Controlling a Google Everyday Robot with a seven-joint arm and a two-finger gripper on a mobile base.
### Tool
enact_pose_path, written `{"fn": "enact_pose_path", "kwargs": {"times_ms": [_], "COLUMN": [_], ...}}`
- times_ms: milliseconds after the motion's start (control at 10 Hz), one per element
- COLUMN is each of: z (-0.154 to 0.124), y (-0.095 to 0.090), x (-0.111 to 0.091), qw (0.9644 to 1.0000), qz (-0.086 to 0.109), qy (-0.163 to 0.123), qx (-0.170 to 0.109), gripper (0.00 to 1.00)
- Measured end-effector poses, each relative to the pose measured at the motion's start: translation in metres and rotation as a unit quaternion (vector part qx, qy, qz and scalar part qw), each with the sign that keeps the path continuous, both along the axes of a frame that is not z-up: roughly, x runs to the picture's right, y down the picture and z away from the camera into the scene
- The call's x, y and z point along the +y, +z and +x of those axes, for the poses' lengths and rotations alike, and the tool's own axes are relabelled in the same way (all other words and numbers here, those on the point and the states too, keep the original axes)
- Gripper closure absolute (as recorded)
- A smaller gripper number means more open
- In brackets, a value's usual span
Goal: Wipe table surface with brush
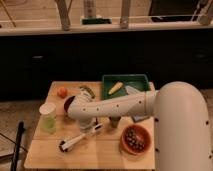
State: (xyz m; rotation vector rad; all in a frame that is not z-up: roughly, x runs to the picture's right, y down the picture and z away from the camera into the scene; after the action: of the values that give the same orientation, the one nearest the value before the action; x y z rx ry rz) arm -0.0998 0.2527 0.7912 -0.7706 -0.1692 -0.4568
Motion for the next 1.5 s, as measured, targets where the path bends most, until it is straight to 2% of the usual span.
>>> {"fn": "enact_pose_path", "kwargs": {"times_ms": [300,500,900,1200,1400,1500], "z": [0.007,0.005,-0.029,-0.027,-0.003,0.008], "y": [0.004,0.009,0.011,-0.016,-0.034,-0.036], "x": [-0.007,-0.012,-0.012,0.003,0.006,0.006], "qw": [0.9999,0.9999,0.9988,0.9976,0.9982,0.9984], "qz": [0.005,0.010,0.004,-0.009,-0.014,-0.015], "qy": [-0.003,-0.005,-0.024,-0.041,-0.047,-0.048], "qx": [0.011,0.008,-0.042,-0.055,-0.035,-0.024], "gripper": [1.00,1.00,1.00,1.00,1.00,1.00]}}
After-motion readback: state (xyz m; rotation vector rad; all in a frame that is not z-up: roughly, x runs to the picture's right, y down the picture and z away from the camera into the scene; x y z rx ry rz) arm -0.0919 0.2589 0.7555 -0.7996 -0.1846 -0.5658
